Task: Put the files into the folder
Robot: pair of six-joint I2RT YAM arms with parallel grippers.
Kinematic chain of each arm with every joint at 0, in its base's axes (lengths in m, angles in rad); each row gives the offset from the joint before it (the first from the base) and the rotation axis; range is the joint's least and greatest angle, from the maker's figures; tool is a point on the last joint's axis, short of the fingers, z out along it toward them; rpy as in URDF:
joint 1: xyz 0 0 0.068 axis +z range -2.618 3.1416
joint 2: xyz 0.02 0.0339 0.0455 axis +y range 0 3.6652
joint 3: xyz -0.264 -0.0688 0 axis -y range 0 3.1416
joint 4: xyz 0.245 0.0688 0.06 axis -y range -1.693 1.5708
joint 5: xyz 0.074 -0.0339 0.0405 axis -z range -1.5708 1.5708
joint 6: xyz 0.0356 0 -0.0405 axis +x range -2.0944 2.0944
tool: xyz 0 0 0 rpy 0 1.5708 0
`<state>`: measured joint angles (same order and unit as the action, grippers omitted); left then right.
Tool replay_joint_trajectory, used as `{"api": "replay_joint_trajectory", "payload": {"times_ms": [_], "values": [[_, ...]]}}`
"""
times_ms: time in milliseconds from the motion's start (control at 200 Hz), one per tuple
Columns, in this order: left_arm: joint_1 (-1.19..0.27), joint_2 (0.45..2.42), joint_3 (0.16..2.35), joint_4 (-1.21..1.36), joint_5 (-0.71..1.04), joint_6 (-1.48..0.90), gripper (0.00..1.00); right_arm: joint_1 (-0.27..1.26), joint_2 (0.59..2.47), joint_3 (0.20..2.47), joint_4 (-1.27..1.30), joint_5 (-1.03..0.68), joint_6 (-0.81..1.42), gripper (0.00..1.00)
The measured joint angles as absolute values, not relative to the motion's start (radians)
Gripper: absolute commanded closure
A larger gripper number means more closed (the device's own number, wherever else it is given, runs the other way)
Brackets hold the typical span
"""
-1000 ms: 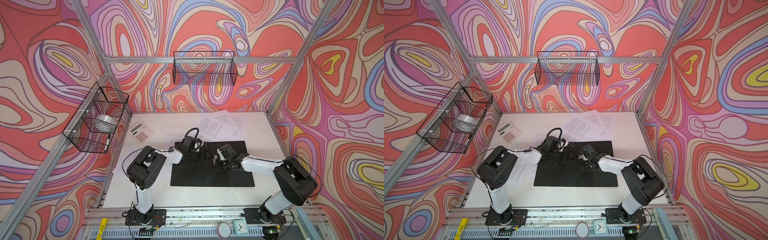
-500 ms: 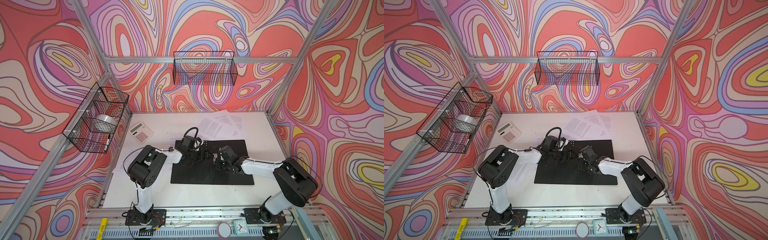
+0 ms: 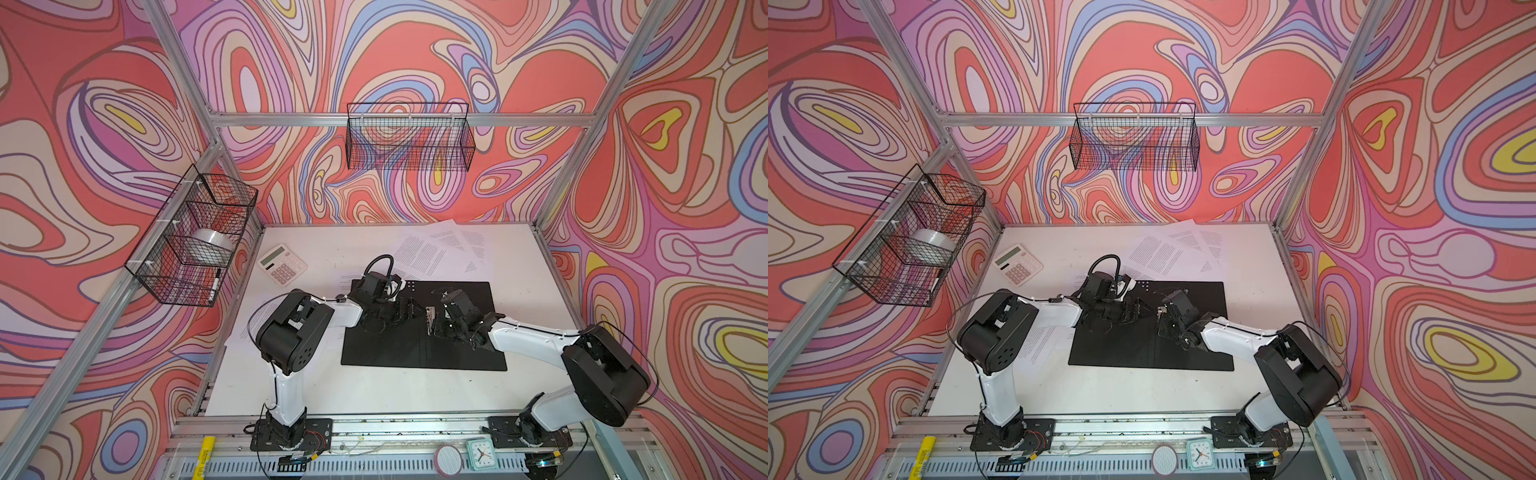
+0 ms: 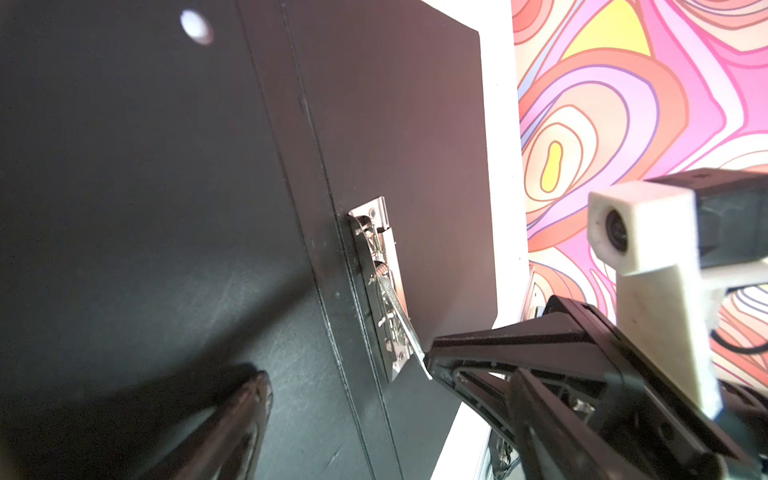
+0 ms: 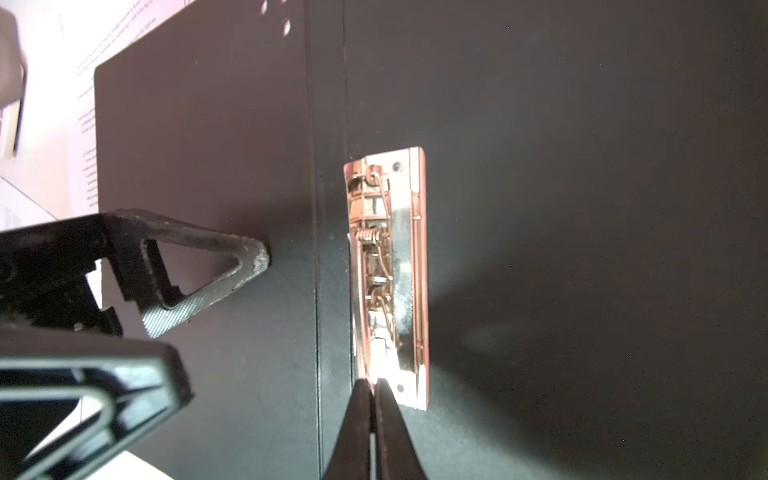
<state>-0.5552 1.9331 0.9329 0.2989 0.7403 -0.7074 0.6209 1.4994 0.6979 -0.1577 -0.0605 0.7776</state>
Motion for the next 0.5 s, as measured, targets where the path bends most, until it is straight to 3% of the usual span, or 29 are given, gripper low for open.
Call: {"api": "replay_joint_trajectory", "payload": {"times_ms": [210, 381, 436, 501], "values": [[-0.553, 1.932, 0.922, 0.322, 0.752, -0.707, 0.10, 0.614, 1.498, 0.749, -0.215, -0.094, 0.744, 1.00], [-0.552, 1.924, 0.915, 0.323, 0.751, -0.707, 0.10, 0.603, 1.475, 0.800, -0.293, -0.091, 0.686, 0.66], [-0.551, 1.922, 0.912, 0.322, 0.748, -0.707, 0.10, 0.598, 1.445, 0.801, -0.329, -0.092, 0.667, 0.63], [-0.550, 1.920, 0.908, 0.323, 0.747, -0.707, 0.10, 0.595, 1.402, 0.798, -0.373, -0.089, 0.655, 0.70]]}}
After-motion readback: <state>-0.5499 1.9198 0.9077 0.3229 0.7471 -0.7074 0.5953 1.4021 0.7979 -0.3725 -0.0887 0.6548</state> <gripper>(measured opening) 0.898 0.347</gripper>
